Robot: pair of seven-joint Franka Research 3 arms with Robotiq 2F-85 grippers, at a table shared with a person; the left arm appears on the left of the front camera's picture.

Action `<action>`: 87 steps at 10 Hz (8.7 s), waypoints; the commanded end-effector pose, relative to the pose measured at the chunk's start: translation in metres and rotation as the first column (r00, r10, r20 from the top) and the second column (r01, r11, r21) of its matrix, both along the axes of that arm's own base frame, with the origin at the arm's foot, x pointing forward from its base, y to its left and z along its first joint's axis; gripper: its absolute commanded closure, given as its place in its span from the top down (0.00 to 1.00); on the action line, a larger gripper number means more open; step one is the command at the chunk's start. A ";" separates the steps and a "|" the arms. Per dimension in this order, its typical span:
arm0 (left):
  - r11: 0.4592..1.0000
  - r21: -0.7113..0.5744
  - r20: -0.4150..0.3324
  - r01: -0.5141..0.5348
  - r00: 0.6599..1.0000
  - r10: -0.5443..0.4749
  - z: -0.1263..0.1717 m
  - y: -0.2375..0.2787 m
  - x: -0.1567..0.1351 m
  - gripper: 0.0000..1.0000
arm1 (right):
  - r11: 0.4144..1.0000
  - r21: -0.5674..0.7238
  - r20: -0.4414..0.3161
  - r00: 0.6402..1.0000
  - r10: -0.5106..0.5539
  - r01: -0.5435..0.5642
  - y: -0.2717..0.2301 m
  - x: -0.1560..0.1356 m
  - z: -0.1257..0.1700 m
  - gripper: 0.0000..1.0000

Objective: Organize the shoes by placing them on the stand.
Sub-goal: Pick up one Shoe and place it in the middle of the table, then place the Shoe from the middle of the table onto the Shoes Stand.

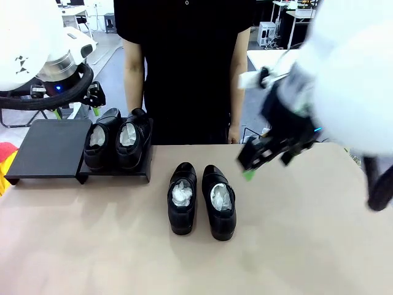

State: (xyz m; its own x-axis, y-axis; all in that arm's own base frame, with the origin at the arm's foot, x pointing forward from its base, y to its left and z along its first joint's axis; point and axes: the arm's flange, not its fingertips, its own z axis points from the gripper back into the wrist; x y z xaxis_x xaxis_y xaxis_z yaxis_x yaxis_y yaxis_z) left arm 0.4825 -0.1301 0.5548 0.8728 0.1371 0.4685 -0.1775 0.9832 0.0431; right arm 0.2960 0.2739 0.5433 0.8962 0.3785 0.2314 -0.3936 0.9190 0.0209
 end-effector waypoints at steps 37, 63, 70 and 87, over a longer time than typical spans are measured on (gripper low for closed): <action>1.000 0.012 0.004 0.003 1.000 -0.003 0.001 0.002 -0.001 0.97 | 0.906 -0.100 -0.069 0.905 -0.419 0.412 0.196 0.103 -0.174 0.00; 1.000 0.012 0.004 0.003 1.000 -0.003 0.001 0.002 -0.001 0.97 | 0.975 0.155 -0.192 0.973 -0.128 0.159 0.245 0.007 -0.145 1.00; 1.000 0.012 0.004 0.003 1.000 -0.003 0.001 0.002 -0.001 0.97 | 0.995 0.093 -0.188 0.982 -0.024 0.042 0.257 0.002 -0.138 1.00; 1.000 0.012 0.004 0.003 1.000 -0.003 0.001 0.002 -0.001 0.97 | 0.894 -0.134 0.084 0.903 -0.421 0.429 0.066 0.042 -0.075 1.00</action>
